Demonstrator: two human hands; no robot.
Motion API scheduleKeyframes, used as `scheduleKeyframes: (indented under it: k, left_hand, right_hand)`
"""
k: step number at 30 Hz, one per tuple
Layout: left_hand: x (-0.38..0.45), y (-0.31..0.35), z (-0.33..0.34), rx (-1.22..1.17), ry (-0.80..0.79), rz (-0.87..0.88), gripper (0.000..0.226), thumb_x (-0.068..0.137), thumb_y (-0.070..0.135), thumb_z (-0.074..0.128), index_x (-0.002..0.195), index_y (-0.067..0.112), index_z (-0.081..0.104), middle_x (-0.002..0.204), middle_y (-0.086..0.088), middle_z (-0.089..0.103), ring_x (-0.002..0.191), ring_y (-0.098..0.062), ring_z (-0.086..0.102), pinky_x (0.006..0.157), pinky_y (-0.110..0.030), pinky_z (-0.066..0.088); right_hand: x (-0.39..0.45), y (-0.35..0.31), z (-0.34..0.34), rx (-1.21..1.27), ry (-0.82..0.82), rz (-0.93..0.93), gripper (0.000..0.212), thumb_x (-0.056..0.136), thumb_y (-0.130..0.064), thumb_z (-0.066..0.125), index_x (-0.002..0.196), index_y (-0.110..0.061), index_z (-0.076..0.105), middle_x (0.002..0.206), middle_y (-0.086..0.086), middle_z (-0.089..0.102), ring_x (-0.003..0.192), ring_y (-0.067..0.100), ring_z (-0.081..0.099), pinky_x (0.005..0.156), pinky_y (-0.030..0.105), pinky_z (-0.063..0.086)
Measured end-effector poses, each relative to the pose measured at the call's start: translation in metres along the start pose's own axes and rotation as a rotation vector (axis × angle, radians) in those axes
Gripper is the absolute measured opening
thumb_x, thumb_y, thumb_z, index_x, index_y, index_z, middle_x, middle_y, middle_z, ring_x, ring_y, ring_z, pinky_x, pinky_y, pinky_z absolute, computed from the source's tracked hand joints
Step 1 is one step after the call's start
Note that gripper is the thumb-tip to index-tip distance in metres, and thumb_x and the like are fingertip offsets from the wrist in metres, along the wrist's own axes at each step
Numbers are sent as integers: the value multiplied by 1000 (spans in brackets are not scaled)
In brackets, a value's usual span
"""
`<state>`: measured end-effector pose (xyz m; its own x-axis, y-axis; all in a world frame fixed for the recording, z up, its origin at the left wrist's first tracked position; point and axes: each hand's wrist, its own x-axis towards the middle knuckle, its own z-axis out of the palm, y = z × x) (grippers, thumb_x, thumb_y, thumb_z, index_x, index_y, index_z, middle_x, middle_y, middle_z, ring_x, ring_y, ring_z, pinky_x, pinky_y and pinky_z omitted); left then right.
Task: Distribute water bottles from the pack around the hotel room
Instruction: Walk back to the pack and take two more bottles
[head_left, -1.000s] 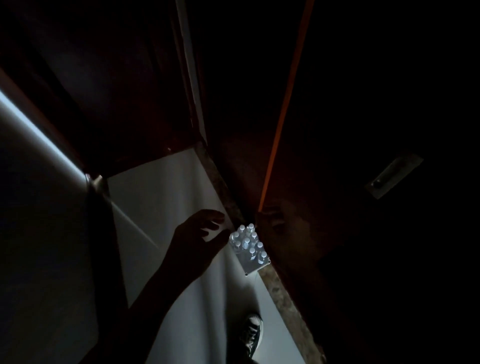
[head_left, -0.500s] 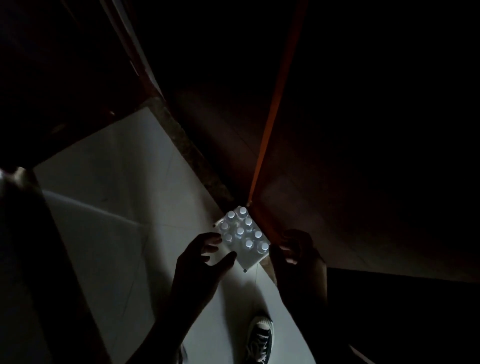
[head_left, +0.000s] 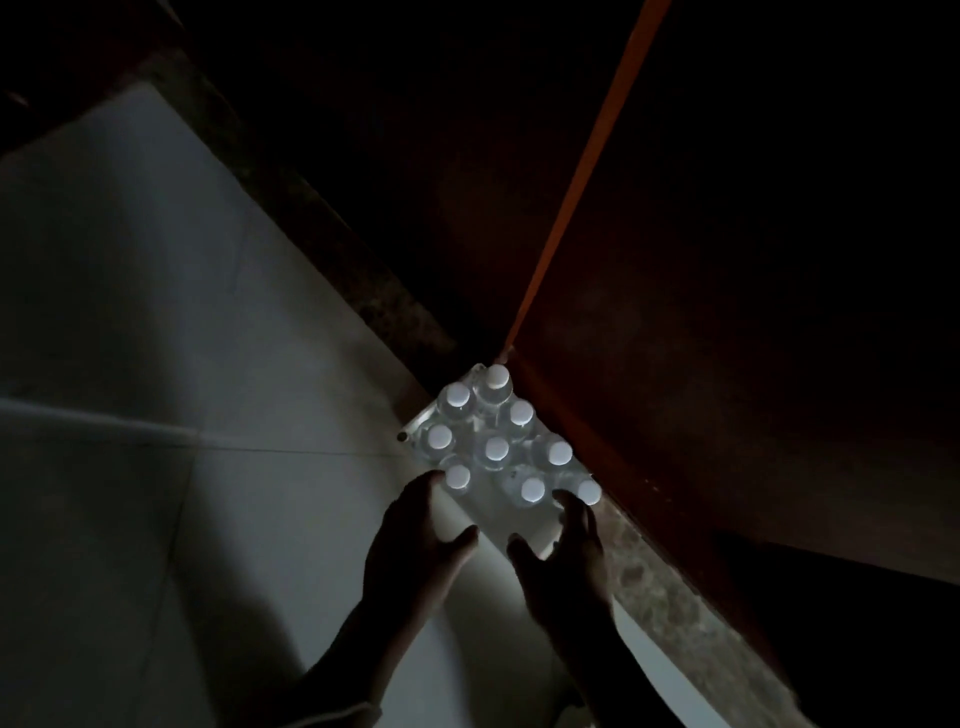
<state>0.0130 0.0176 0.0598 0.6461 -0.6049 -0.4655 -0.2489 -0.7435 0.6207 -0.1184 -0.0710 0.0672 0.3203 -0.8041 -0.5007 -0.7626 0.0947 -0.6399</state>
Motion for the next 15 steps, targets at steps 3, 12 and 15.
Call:
scheduleKeyframes:
  k: [3,12,15]
  left_hand:
    - [26,-35,31,81,10,96,79,74,36,77,143,24,41,142,8,52,130,-15,50,98,-28,44]
    - [74,-89,95,145,111,370,71,72,34,82,135,17,53,135,3,62,117,-14,63,85,-19,45]
    - [85,-101,107,196,88,419,77,64,33,87,131,13,57,128,-2,67,111,-18,67,82,-21,49]
  right_hand:
    - [24,22,35,7,-19,-37,75,78,-24,77,141,-25,36,131,-17,38,121,4,40,91,22,41]
    - [79,81,89,4,63,-45,67,76,-30,76,129,-47,39,120,-15,58,96,28,68,74,52,60]
    - [93,89,96,6,101,-43,61,74,-46,78,125,-41,46,109,-14,65,95,18,66,65,36,57]
